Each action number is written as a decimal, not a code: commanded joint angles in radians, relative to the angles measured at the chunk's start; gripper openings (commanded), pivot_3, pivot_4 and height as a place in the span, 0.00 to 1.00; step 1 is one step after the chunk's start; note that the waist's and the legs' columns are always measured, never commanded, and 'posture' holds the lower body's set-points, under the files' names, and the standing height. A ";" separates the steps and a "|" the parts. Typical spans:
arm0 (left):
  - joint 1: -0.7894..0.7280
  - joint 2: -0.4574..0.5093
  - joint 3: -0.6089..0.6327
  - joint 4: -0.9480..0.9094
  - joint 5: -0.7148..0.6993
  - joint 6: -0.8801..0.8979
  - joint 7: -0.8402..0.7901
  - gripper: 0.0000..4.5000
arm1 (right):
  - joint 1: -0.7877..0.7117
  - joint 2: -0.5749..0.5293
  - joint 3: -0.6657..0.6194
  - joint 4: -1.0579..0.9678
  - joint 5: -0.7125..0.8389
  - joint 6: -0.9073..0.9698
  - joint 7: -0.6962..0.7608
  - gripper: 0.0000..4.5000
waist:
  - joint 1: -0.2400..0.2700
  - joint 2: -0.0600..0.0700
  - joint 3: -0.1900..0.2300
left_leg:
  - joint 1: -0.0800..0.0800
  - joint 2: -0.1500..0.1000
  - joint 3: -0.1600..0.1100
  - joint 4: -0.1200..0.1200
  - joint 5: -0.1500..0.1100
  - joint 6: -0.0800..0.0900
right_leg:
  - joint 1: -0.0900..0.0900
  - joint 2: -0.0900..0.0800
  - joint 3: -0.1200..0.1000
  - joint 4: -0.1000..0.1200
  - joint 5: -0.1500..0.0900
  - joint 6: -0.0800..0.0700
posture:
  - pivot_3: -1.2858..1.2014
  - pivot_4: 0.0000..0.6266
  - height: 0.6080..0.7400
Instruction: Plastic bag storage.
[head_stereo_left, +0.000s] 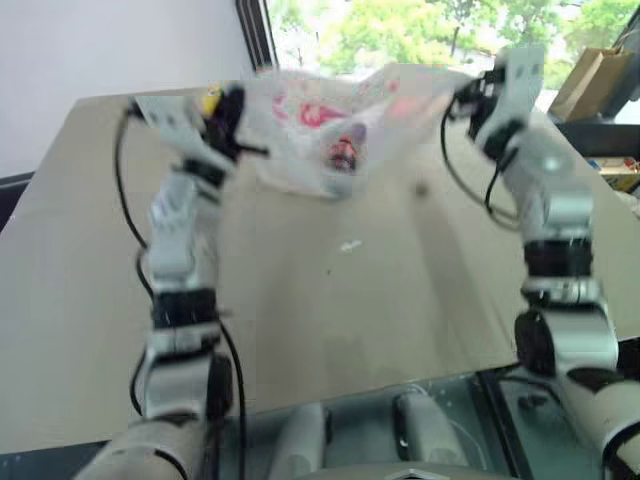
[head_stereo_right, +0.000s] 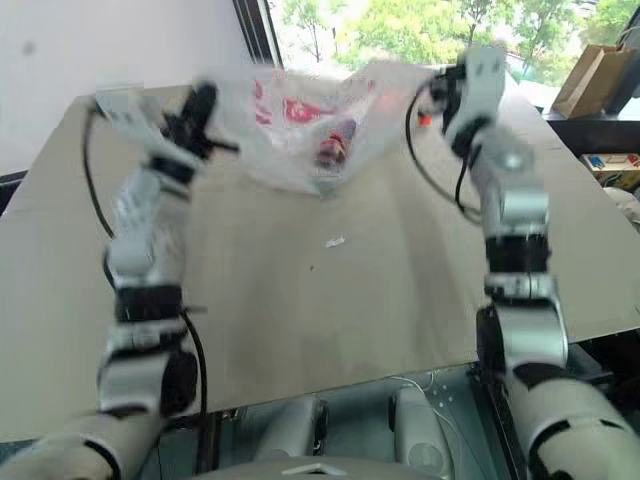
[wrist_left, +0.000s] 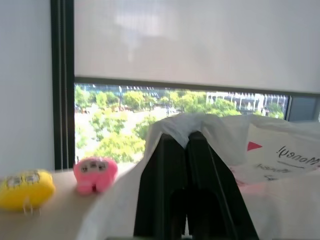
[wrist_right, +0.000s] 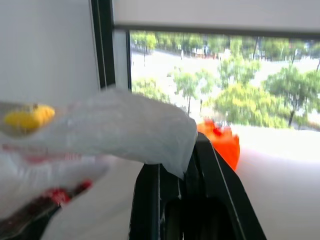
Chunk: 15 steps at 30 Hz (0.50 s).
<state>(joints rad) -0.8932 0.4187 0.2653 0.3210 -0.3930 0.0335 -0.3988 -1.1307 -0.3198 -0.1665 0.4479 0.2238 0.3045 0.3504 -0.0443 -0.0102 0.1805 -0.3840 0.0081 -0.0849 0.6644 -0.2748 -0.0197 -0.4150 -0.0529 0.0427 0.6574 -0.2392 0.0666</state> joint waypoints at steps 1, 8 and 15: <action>-0.201 0.075 0.044 0.231 -0.001 -0.045 -0.052 0.00 | -0.157 -0.030 -0.026 0.162 0.010 -0.122 0.053 0.01 | -0.005 0.000 0.000 | -0.001 0.000 0.000 -0.003 0.000 0.000 | -0.001 0.000 0.000 0.000 0.000 0.000 | 0.52 0.24 1.00; -0.469 0.183 0.065 0.619 0.051 -0.182 -0.091 0.00 | -0.342 -0.057 -0.023 0.437 -0.030 -0.307 0.085 0.01 | -0.035 0.000 0.000 | -0.018 -0.003 0.004 -0.012 0.001 -0.002 | -0.020 -0.008 -0.004 -0.009 0.000 0.001 | 0.52 0.24 1.00; -0.421 0.222 0.081 0.633 0.047 -0.218 -0.154 0.00 | -0.334 -0.068 -0.024 0.444 -0.028 -0.346 0.114 0.01 | -0.064 0.000 0.000 | -0.031 -0.006 0.007 -0.010 0.001 -0.002 | -0.035 -0.017 -0.016 -0.005 0.000 0.001 | 0.52 0.24 1.00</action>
<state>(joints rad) -1.3115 0.6019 0.3150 0.9936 -0.3373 -0.1603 -0.5421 -1.4369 -0.3548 -0.1722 0.9429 0.1868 -0.0085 0.4596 -0.1084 -0.0101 0.1805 -0.4154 0.0018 -0.0780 0.6547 -0.2737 -0.0215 -0.4499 -0.0703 0.0258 0.6525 -0.2396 0.0677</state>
